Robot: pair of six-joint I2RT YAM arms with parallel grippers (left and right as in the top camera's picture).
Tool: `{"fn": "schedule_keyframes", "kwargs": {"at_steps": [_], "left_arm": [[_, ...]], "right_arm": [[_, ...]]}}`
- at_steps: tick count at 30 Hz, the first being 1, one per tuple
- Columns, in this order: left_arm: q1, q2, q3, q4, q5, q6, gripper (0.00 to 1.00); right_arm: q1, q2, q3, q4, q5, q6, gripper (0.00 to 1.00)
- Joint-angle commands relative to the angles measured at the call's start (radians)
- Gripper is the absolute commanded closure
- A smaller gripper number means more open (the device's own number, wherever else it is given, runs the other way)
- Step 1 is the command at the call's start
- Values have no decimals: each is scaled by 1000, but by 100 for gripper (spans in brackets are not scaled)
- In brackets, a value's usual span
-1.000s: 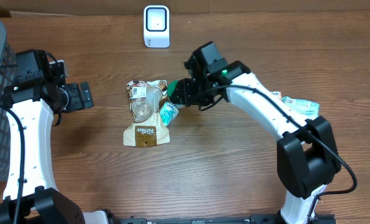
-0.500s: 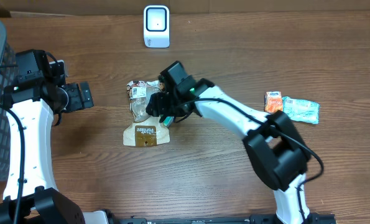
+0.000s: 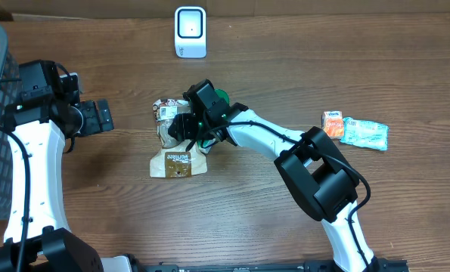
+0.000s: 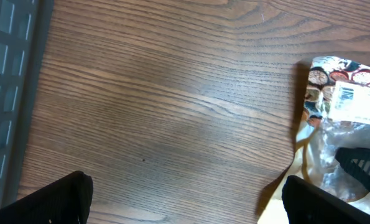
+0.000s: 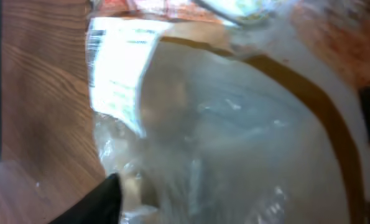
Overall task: Scan the item barcode
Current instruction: 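Grasp the clear snack bag with the right gripper, then lift the snack bag with the right gripper toward the scanner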
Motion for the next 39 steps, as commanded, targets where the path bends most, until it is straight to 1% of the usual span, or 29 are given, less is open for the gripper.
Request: {"fn": "schedule_keyframes", "kwargs": {"at_steps": [1, 4, 9, 11, 14, 15, 20, 25, 28, 32, 34, 39], "left_arm": [[0, 2, 8, 1, 7, -13, 0], [0, 2, 9, 1, 7, -13, 1], [0, 2, 8, 1, 7, -13, 0], [0, 2, 8, 0, 7, -13, 1], [0, 2, 9, 0, 7, -13, 1], [0, 2, 8, 0, 7, -13, 1], [0, 2, 9, 1, 7, -13, 0], [0, 2, 9, 1, 7, -13, 0], [0, 2, 9, 1, 7, -13, 0], [0, 2, 9, 1, 7, -13, 0], [0, 2, 9, 1, 7, -13, 1], [0, 2, 9, 0, 7, -13, 0]], "right_arm": [[10, 49, -3, -14, 19, 4, 64], [10, 49, -3, -13, -19, 3, 79], [5, 23, -1, -23, -26, -1, 91], [1, -12, 0, -24, -34, -28, 96], [0, -90, 0, -28, -32, -84, 96], [-1, -148, 0, -39, -29, -116, 96], [-29, -320, 0, -100, -29, -141, 96], [-112, -499, 0, -203, -48, -152, 96], [-192, -580, 0, -273, -111, -158, 96], [-300, -652, 0, -344, -251, -226, 96], [-347, -674, 0, -378, -306, -238, 96], [-443, -701, 0, -459, -359, -237, 96]]}}
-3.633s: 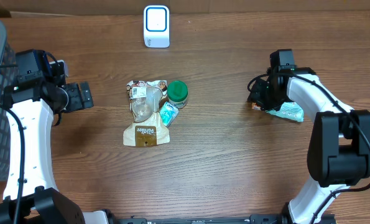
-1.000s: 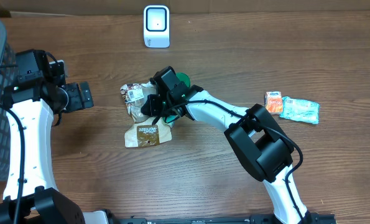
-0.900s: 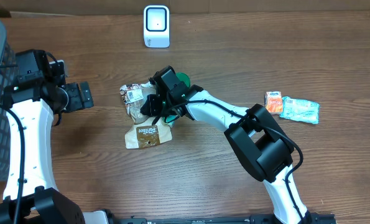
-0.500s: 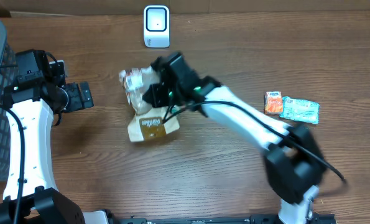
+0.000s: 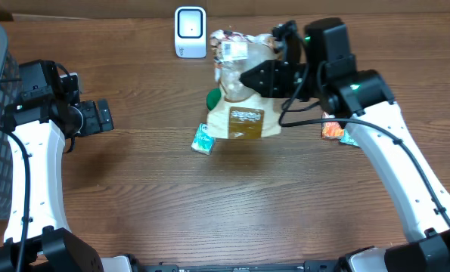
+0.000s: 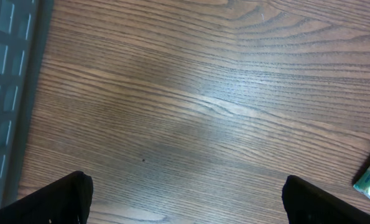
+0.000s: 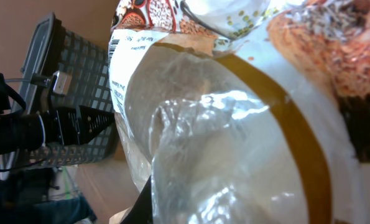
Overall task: Scan the item barcode
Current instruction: 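Lift the snack bag with the right gripper toward the scanner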
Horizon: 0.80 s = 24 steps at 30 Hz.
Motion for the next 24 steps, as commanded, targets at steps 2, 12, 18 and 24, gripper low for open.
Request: {"fn": "schedule_keyframes", "kwargs": {"at_steps": [2, 12, 18, 24], "left_arm": [[0, 2, 9, 0, 7, -13, 0], [0, 2, 9, 0, 7, -13, 1], [0, 2, 8, 1, 7, -13, 0], [0, 2, 9, 0, 7, -13, 0]], "right_arm": [[-69, -45, 6, -37, -112, -23, 96], [-93, -45, 5, -119, -122, -76, 96], [-91, -45, 9, -119, -122, -90, 96], [-82, -19, 170, -199, 38, -68, 96]]}}
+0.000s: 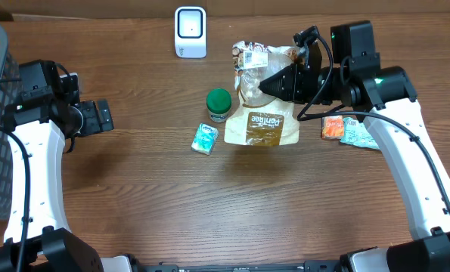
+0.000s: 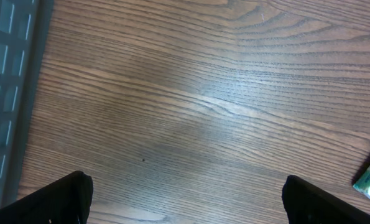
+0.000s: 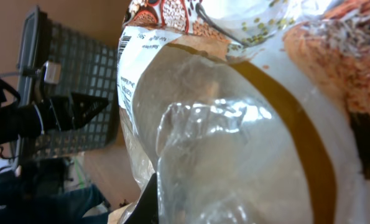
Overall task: Scan the item barcode
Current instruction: 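Lift the snack bag with the right gripper toward the scanner, then hold the snack bag in front of the white scanner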
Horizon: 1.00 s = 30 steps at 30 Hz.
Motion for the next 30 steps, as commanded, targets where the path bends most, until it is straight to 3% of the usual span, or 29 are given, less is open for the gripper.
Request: {"fn": "schedule_keyframes", "kwargs": {"at_steps": [1, 7, 10, 13, 15, 19, 26, 30], "left_arm": [[0, 2, 9, 1, 7, -13, 0], [0, 2, 8, 1, 7, -13, 0], [0, 2, 9, 0, 7, -13, 0], [0, 2, 9, 1, 7, -13, 0], [0, 2, 8, 0, 7, -13, 0], [0, 2, 8, 0, 7, -13, 0], [0, 2, 9, 0, 7, -13, 0], [0, 2, 9, 0, 7, -13, 0]], "right_arm": [[17, -3, 178, -39, 156, 0, 96], [124, 163, 482, -81, 622, -49, 96], [224, 286, 498, 148, 1020, -210, 96], [275, 397, 498, 357, 1202, -472, 96], [299, 484, 498, 510, 1262, -729, 96], [319, 626, 498, 748, 1275, -1080, 96], [323, 817, 498, 1020, 1275, -1418, 96], [328, 870, 498, 1088, 1273, -1473, 96]]}}
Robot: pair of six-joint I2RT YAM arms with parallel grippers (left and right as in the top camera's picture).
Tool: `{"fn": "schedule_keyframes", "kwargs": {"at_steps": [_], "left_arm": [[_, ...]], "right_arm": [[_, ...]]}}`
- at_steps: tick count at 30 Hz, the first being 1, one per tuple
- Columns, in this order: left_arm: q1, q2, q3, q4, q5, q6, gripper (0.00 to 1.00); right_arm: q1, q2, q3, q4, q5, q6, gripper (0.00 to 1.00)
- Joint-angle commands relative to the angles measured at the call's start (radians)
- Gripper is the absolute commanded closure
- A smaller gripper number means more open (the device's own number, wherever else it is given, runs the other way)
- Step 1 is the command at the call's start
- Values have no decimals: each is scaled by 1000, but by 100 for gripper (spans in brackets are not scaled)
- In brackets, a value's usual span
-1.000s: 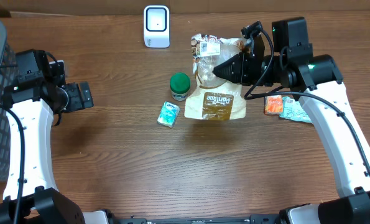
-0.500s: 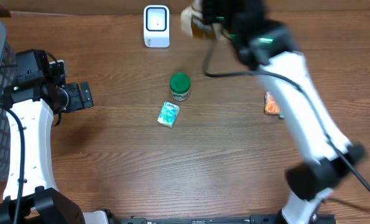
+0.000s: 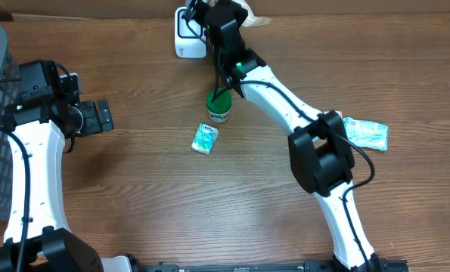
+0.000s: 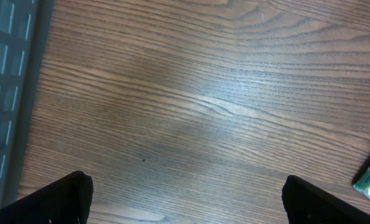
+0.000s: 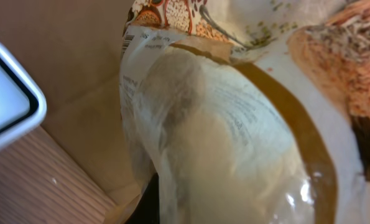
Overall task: Scan the item barcode
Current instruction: 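Hold the snack bag in front of the white scanner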
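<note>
A clear bread bag point(image 5: 234, 124) with a brown band and a white printed label fills the right wrist view, held up beside the white scanner point(image 5: 4, 102). My right gripper point(image 3: 215, 13) is shut on the bag at the table's far edge, right next to the scanner point(image 3: 185, 38). From overhead only a corner of the bag point(image 3: 253, 18) shows past the arm. My left gripper point(image 3: 97, 117) hovers open over bare wood at the left, its fingertips point(image 4: 65, 198) far apart.
A green-capped jar point(image 3: 219, 106) and a small teal packet point(image 3: 206, 140) sit mid-table below the right arm. Another teal packet point(image 3: 365, 133) lies at the right. A grey basket stands at the left edge, and a cardboard wall runs behind the scanner.
My right gripper, with the bag in it, has moved from right of the table's middle to the far edge beside the scanner. The left arm has not moved.
At first my right gripper was down on the bread bag lying mid-table. Then it held the bag in the air right of the scanner, with a jar and teal packet uncovered below. It then stood further right, and now holds the bag against the scanner.
</note>
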Motion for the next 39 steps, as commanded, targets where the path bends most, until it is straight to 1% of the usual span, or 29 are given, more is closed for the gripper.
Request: {"fn": "schedule_keyframes", "kwargs": {"at_steps": [1, 8, 11, 14, 18, 26, 35, 37, 39], "left_arm": [[0, 2, 8, 1, 8, -13, 1], [0, 2, 9, 1, 8, -13, 0], [0, 2, 9, 0, 8, -13, 0], [0, 2, 9, 0, 8, -13, 1], [0, 2, 9, 1, 8, -13, 1], [0, 2, 9, 0, 8, -13, 1], [0, 2, 9, 1, 8, -13, 0], [0, 2, 8, 0, 8, -13, 1], [0, 2, 8, 1, 8, -13, 1]], "right_arm": [[5, 31, 6, 36, 16, -149, 96], [39, 35, 6, 14, -16, -150, 96], [39, 35, 6, -32, -39, -151, 96], [39, 41, 6, -73, -53, -203, 96], [39, 57, 5, -64, -53, -278, 96], [41, 60, 5, -60, -49, -280, 96], [46, 57, 5, -60, -32, -272, 96], [46, 45, 5, -60, -30, -227, 96], [46, 23, 5, -61, -30, -143, 96]]}}
